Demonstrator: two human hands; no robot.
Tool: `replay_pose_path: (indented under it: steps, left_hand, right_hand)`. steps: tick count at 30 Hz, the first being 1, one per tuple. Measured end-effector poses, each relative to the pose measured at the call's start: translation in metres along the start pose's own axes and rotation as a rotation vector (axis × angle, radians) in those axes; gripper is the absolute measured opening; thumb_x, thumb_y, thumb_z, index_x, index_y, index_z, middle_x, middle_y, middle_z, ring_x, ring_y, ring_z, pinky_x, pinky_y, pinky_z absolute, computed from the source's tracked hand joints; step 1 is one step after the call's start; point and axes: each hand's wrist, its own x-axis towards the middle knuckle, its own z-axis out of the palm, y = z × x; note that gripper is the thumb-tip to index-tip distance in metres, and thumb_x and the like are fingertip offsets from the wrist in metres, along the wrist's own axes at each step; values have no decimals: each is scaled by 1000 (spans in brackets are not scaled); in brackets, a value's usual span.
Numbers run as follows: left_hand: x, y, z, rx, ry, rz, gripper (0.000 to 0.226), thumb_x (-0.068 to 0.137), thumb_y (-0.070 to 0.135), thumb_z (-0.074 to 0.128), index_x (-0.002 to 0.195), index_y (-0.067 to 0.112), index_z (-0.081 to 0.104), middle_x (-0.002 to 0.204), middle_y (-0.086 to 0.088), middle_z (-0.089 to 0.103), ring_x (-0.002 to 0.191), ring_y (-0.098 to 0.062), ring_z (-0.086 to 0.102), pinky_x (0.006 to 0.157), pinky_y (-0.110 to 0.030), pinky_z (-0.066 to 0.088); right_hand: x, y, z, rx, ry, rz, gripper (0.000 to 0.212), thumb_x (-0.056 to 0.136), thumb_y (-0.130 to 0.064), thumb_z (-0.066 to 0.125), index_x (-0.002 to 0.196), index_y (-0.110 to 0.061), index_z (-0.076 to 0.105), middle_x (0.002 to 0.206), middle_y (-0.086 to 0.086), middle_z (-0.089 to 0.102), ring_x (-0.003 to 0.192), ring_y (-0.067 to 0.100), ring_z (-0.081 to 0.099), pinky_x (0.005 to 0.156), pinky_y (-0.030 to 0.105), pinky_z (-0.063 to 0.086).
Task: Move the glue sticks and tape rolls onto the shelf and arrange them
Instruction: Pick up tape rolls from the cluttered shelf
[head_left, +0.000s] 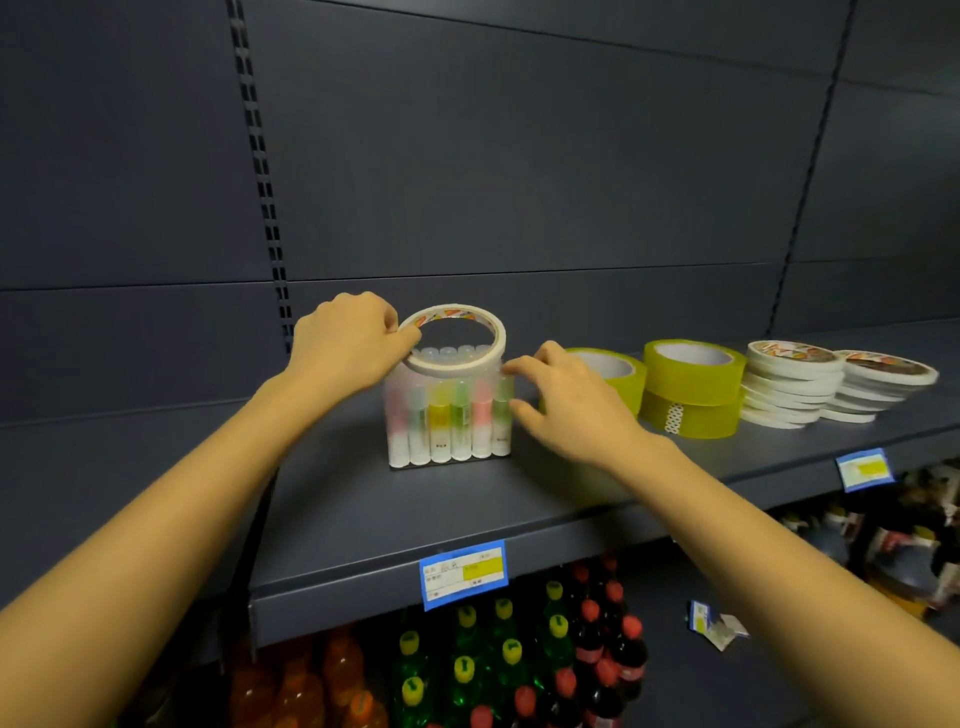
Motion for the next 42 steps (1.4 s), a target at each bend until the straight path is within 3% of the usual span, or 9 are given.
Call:
replay_pose_path:
  steps: [4, 12, 15, 20, 25, 30, 35, 38, 42]
  left_hand:
    - [10, 35, 3, -64, 3, -7, 43, 87, 38, 49, 52, 13, 48, 51, -3, 44, 55, -25, 42, 49, -24, 24]
    - [33, 143, 43, -117, -67, -1, 41, 86, 39, 53, 53, 14, 53, 50, -1, 43, 55, -22, 42, 49, -24, 25]
    - [47, 195, 63, -145, -83, 5, 40, 86, 40, 53, 55, 15, 55, 51, 0, 44, 56, -21, 42, 49, -24, 25]
    - [67, 278, 102, -161, -146, 26, 40, 85, 41, 53, 54, 17, 46, 54, 1, 42, 64, -24, 46, 55, -28, 31]
    - [79, 341, 143, -106, -207, 26, 33, 85, 40, 57, 66, 14, 52, 70, -2, 52, 72, -25, 50, 64, -30, 38]
    - [86, 371, 169, -9, -248, 16, 38, 84, 35, 58, 56, 16, 39, 73, -2, 51, 73, -25, 51, 65, -31, 39]
    - [85, 380, 181, 159, -271, 44, 27, 87, 37, 56, 75, 14, 49, 73, -1, 50, 74, -23, 49, 66, -31, 36]
    - [81, 377, 178, 185, -197, 59, 31, 90, 42, 51, 78, 13, 53, 67, 0, 49, 72, -23, 51, 64, -31, 35]
    - [69, 356, 160, 201, -5, 95, 39, 95, 42, 40, 96, 10, 63, 92, -9, 65, 88, -31, 61, 66, -32, 37]
  right_hand:
    - [-14, 25, -18, 10, -35, -89, 37, 93, -30, 50, 128, -20, 46, 125, 3, 44, 115, 24, 48, 88, 43, 48]
    - [-43, 132, -73, -20, 13, -133, 15, 91, -28, 54, 103, -22, 60, 101, -4, 54, 95, 15, 54, 76, 30, 42]
    - [-53, 180, -95, -35, 2, -98, 13, 90, -30, 55, 101, -25, 60, 96, -7, 54, 91, 13, 54, 73, 27, 41]
    - [-68, 253, -125, -22, -21, 12, 10, 89, -33, 55, 93, -28, 63, 96, -8, 59, 91, 14, 58, 77, 37, 49]
    - [-79, 311, -136, -40, -26, 85, 7, 89, -35, 55, 86, -32, 61, 95, -11, 60, 88, 13, 58, 75, 34, 49]
    - [-85, 349, -138, -38, -22, 104, 6, 89, -34, 55, 87, -34, 61, 94, -13, 59, 87, 12, 56, 71, 29, 43]
    - [-84, 363, -138, -8, -19, 86, 7, 89, -34, 55, 87, -33, 61, 95, -13, 59, 85, 11, 57, 69, 27, 42]
    - [-78, 362, -135, 8, -16, 50, 8, 90, -33, 54, 91, -31, 62, 97, -12, 60, 85, 10, 58, 69, 26, 43]
    - [-63, 346, -131, 58, -8, -18, 9, 90, -31, 55, 96, -30, 63, 96, -12, 59, 89, 12, 58, 73, 29, 46]
